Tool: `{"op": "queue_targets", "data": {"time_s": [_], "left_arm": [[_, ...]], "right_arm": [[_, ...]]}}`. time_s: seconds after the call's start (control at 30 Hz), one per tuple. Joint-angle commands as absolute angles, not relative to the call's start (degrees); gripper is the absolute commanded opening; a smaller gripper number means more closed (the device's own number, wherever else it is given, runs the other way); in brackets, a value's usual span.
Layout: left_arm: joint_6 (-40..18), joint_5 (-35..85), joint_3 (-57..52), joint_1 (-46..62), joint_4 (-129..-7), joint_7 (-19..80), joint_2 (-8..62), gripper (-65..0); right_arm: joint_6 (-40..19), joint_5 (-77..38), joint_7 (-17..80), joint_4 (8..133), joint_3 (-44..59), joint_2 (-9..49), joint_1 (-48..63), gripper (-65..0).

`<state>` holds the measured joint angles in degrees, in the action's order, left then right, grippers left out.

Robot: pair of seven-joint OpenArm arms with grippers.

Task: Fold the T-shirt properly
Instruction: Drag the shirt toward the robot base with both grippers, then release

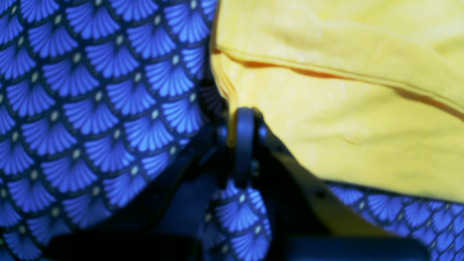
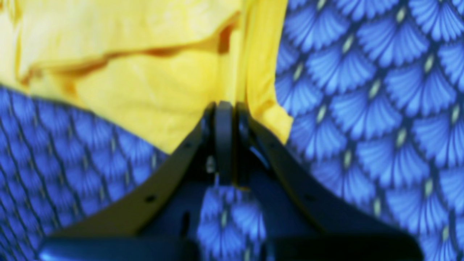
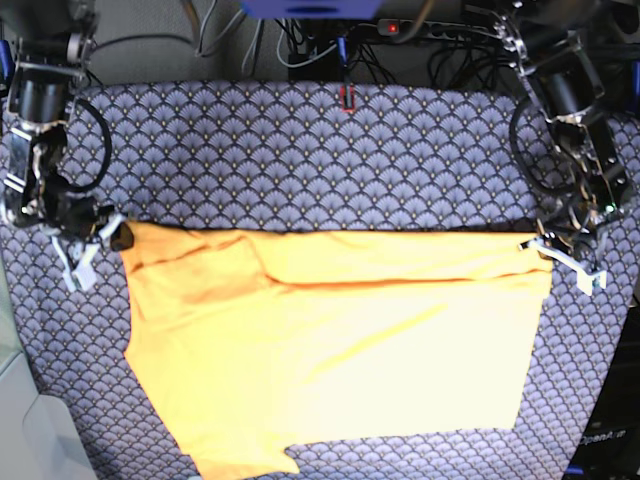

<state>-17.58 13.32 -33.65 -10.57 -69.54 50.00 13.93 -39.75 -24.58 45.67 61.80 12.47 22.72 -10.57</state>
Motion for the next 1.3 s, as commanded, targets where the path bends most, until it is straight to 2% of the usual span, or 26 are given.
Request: {"op": "queue_targets", "data": {"time_s": [0.0,0.2,0.33,0.5,0.63,0.83,1.03,1.27], "left_arm": [[-17.36,13.49,-33.98,-11.12,-70.99,49.71,15.60,-65.0],[-17.45,13.41,-33.98,-6.90,-77.05,52.09,15.96,-65.0],[-17.45,13.41,-34.15,-1.63,-83.30,54.55,15.60,-65.0],[-17.45,13.49,-34.51,5.76,-91.12,57.45,15.34,-65.0],[-17.54,13.49,-38.73,10.68,-95.43,57.27,13.67,-65.0],[-17.89,13.49,-41.10,14.02,-96.13,57.45,13.76,-65.0],[-23.96,12.88,-41.10,15.16,-95.60,57.45,13.49,-65.0],[-24.40,12.88,-41.10,15.16,-95.60,57.45,13.49,-65.0]], "right_arm": [[-40.00,-22.02,50.68,65.10,12.44,23.60,-8.75,-65.0],[-40.00,-22.02,53.32,83.12,17.10,22.02,3.12,-65.0],[-40.00,-21.85,53.23,87.25,17.63,21.49,8.22,-65.0],[-40.00,-21.76,52.70,87.87,18.07,21.49,12.44,-65.0],[-40.00,-21.93,52.53,87.87,21.05,21.41,14.90,-65.0],[-40.00,-21.76,49.36,87.87,22.46,21.41,19.03,-65.0],[-40.00,-21.67,43.74,87.87,22.46,20.26,24.04,-65.0],[-40.00,-21.58,42.33,87.87,22.29,19.82,25.71,-65.0]]}}
